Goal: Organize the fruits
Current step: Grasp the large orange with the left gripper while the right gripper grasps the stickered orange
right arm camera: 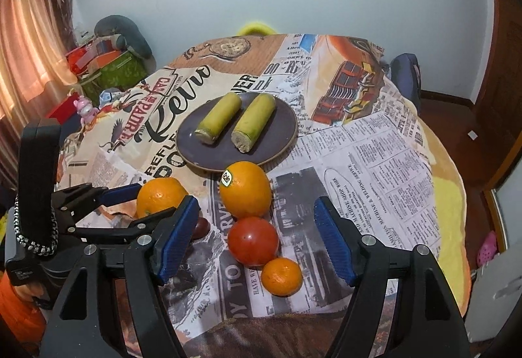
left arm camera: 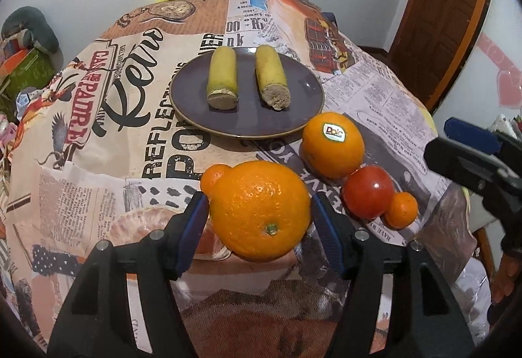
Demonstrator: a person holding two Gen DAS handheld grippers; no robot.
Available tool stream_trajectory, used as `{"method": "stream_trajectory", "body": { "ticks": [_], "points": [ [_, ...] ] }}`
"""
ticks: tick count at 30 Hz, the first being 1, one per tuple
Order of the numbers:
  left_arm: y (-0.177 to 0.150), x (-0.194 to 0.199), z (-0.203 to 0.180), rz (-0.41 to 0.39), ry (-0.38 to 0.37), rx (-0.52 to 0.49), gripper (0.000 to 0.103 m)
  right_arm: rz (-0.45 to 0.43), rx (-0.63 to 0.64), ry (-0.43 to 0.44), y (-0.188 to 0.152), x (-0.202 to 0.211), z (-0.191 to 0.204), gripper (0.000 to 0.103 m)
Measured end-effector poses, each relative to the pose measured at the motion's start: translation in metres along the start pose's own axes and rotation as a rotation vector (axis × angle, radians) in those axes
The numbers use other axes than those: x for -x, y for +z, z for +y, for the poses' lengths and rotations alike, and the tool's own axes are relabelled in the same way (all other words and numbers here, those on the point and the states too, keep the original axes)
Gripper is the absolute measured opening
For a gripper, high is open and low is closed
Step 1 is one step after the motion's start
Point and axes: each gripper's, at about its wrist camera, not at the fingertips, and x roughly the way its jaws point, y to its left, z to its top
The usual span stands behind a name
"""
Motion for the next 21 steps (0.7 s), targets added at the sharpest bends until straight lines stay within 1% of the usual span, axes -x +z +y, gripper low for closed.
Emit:
{"method": "stream_trajectory", "body": {
  "ticks": [4,9,15,18,21],
  "points": [
    [0.000,-0.002,-0.001,-0.003,0.003,-0.013,0.066,0.016,-0.001,0.009,0.000,-0.008,0.001,0.070],
    [0.000,-0.003,-0.003,-0.015,0.014,-0.039,0.066,0.028,0.005,0.017,0.002,-0.016,0.004,0.070],
    [0.002,0.001,0.005,-0.006,-0.022,-0.015,0.065,0.046,0.008,0.024,0.004,-0.028,0.004,0.070],
    [0.003,0.006,0.007,-0.023,-0.016,-0.014,0.065,0.061,0.013,0.026,0.005,-0.038,0.005,0.070],
    [0.004,0.011,0.010,-0.039,-0.017,-0.014,0.064,0.075,-0.009,0.050,0.008,-0.049,0.001,0.070]
  ]
}}
